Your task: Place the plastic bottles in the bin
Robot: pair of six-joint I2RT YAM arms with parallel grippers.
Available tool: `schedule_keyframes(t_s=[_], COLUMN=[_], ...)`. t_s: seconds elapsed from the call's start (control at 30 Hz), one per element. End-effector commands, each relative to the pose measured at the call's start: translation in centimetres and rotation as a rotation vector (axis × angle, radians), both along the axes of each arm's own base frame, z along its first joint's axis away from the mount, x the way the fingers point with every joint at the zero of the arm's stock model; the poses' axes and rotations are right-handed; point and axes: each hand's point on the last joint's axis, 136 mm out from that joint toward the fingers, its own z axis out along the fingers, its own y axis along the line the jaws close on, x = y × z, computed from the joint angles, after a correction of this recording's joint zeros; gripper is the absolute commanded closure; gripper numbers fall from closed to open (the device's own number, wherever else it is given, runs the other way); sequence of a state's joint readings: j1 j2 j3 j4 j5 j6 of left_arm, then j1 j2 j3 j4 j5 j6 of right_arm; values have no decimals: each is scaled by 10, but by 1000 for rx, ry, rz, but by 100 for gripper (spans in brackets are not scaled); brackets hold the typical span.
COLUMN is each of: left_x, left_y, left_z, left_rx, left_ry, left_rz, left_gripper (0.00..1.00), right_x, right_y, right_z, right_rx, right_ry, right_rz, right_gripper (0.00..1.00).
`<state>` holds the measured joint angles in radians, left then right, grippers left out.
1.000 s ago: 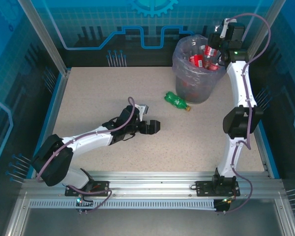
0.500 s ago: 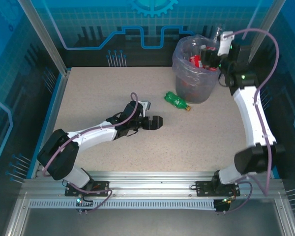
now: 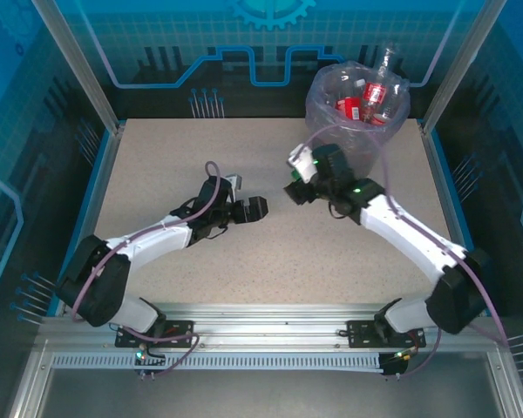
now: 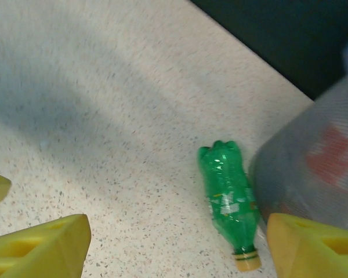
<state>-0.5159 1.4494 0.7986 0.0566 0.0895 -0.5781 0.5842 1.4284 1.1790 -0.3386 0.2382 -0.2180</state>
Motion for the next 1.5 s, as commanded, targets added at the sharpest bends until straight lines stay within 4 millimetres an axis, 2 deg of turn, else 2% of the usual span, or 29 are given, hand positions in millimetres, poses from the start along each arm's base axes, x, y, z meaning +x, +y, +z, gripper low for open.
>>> schedule_keyframes(t_s=[0.0,0.07,0.17,0.33,0.63,1.03,1.17,1.27,1.4,1.47], left_x=[-6,-11,-16,-21,-29,-28,-29,-29,-29,-28], left_y=[9,14,21,38,63,60,59,59,59,59], left_z=[6,6,6,8,12,8,9,10,11,12], left_rx=[-10,-10,-3,0,6,-28,-30,-31,-33,-35], left_ry=[-17,-19,-20,-34,-51,-37,-38,-40,-42,-43], left_rz=[23,25,33,65,104,99,99,99,98,99], left_gripper=[1,1,1,1,1,1,1,1,1,1], right_x=[30,48,71,97,120,143,146,145,142,142], right_y=[-2,-2,-2,1,-18,-52,-57,-56,-53,-53], right_z=[-24,-42,-60,-97,-142,-167,-177,-177,-173,-168], right_rx=[-197,-284,-357,-417,-505,-563,-574,-543,-491,-476], right_ry=[-98,-107,-101,-47,4,1,18,23,20,7], right_rz=[-45,-70,-91,-91,-133,-220,-219,-224,-226,-228], right_gripper=[14,9,3,2,1,0,0,5,21,24])
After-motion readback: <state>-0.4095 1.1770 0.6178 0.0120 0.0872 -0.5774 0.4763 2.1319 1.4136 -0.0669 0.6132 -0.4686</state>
